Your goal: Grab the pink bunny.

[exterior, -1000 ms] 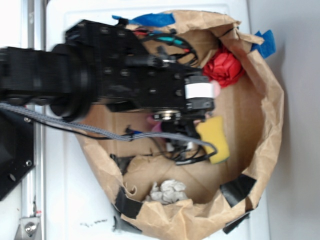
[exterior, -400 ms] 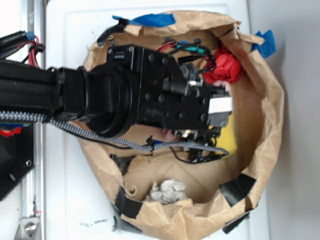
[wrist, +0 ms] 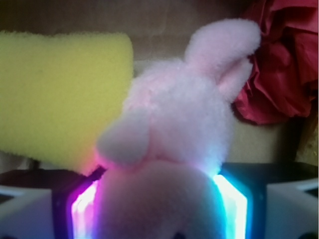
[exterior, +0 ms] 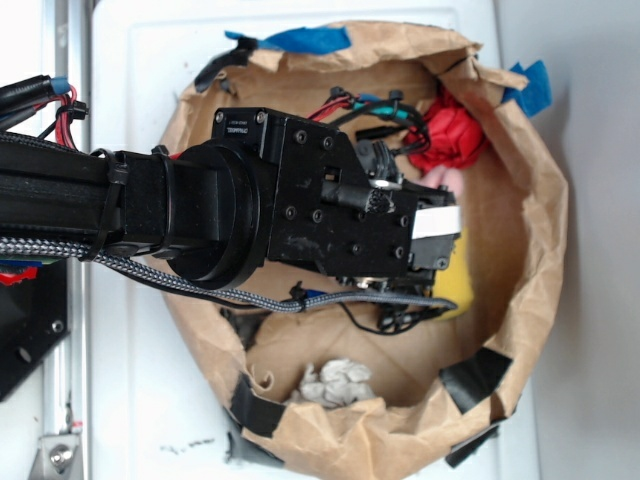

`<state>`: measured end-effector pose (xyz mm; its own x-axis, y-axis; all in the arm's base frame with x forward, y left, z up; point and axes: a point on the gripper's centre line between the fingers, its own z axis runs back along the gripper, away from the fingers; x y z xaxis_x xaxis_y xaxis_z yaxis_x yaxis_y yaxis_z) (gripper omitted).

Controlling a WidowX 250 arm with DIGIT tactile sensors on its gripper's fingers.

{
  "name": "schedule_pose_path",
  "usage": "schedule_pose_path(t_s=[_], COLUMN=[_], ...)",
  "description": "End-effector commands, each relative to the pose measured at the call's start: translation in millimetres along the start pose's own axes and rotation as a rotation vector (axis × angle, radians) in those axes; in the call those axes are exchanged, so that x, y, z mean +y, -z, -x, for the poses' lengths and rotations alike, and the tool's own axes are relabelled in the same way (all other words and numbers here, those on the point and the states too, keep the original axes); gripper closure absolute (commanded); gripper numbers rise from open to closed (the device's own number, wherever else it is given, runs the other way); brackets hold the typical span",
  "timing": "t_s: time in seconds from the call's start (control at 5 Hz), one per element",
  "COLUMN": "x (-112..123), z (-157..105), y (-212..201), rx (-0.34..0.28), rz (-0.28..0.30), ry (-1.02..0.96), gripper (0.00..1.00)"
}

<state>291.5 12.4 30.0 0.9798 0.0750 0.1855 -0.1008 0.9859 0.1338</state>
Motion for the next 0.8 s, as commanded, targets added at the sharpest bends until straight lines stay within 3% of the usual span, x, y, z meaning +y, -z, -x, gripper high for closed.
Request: schedule_pose_path(t_s=[0.0,0.2,0.4,0.6], x=[-6,-12,-9,-4], z=[12,25,29,26], y=[-52,-82,-104,-118], rx=[0.030,0.079,0.110,0.139], rz=[0.068,0.079,0.049,0.066], ry=[-0.011,-0.005,-0.055,-0.076], gripper=[1.00,1.00,1.00,1.00])
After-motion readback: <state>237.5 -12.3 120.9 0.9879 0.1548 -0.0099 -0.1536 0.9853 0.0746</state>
